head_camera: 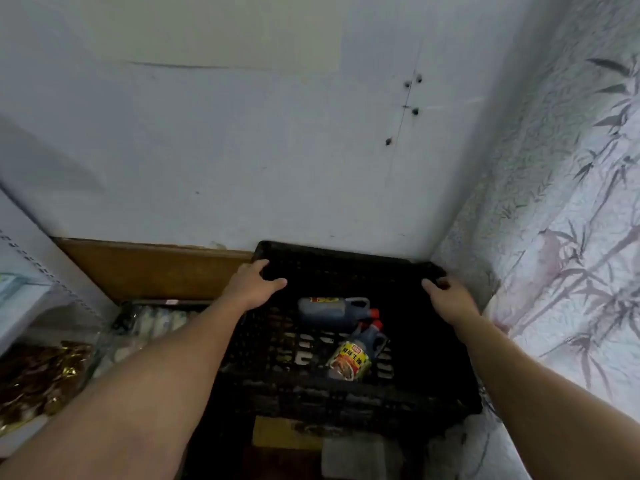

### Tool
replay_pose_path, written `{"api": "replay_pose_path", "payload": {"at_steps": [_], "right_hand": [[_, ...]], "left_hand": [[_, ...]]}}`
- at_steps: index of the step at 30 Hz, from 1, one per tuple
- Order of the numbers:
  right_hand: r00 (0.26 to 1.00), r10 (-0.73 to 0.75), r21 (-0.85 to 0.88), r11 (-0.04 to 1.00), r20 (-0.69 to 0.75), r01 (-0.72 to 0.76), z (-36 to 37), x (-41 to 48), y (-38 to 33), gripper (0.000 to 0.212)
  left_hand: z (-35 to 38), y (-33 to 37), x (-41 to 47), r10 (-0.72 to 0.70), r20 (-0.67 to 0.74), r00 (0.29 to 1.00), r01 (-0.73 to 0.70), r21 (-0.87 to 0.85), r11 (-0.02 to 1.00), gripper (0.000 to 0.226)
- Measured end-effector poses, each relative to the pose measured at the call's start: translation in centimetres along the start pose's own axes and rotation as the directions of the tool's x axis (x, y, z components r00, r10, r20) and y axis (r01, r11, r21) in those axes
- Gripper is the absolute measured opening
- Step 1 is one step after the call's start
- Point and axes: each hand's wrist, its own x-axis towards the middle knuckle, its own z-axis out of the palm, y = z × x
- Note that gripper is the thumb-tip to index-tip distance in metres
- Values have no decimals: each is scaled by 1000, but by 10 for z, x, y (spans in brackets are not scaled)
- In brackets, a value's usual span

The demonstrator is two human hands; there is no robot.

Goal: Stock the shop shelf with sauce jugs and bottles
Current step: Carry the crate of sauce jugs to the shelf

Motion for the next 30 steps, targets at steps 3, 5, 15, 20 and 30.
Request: {"api": "replay_pose_path", "payload": {"at_steps": [3,5,15,20,30], "right_hand": [[998,63,62,996,25,-65,0,-2,7,50],[994,91,80,992,64,-96,1,-3,15,50],[976,191,136,969,108,-205,5,3,30,40],[965,218,120,964,149,-236,6,8,32,44],[941,184,193,950,283,-244,3,16,45,29]], "left_hand": [[4,1,1,9,-40,999,-6,90,996,70],[4,-2,1,15,-66,998,-4,162,987,67],[8,-18,7,-86,4,996,85,78,993,49],[11,-22,8,-120,77,990,119,18,993,47],[14,-29,16,-149,74,986,152,-25,988,37]]}}
